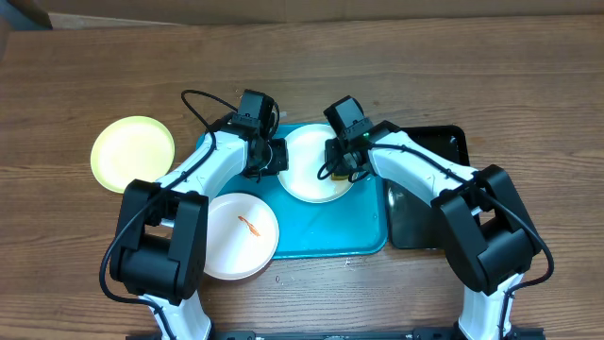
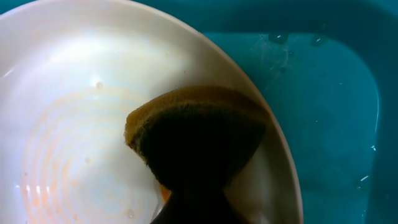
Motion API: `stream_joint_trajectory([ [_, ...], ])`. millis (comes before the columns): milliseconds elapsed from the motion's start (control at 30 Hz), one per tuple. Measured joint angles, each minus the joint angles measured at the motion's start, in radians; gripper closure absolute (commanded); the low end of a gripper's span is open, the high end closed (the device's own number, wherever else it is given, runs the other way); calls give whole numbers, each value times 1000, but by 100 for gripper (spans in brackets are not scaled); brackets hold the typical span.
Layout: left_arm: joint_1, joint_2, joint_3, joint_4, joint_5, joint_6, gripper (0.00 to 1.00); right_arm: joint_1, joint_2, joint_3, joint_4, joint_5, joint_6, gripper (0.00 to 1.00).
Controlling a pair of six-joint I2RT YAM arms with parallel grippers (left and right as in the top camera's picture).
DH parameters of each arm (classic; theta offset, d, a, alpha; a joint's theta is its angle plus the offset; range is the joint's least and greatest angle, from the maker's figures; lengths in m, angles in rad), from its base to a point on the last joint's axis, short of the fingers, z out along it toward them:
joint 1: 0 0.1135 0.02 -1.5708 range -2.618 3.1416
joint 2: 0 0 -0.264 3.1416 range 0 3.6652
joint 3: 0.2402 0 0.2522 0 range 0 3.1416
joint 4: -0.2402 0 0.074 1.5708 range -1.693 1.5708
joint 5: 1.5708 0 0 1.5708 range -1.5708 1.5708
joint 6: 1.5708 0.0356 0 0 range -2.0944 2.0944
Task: Clean dirty plates on tray and stack at the side
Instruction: 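Scrub the white plate held by the left gripper with the sponge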
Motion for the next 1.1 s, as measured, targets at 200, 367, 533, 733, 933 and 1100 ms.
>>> stream_joint_trajectory([
  [200, 0, 0, 0, 0, 0, 0, 96, 10, 1, 1, 4, -14, 11, 96],
  [367, 0, 0, 0, 0, 0, 0, 96, 52, 5, 2, 24, -28, 35, 96],
  [533, 0, 0, 0, 0, 0, 0, 96, 75, 11, 20, 17, -73, 39, 96],
  [733, 0, 0, 0, 2, 3, 0, 96, 17, 10, 148, -130, -116, -30, 96],
  [933, 0, 0, 0, 2, 5, 0, 96, -58, -18, 205, -139, -140, -106, 96],
  [1100, 0, 0, 0, 2, 5, 0, 96, -60, 8, 194, -97, -144, -126, 96],
])
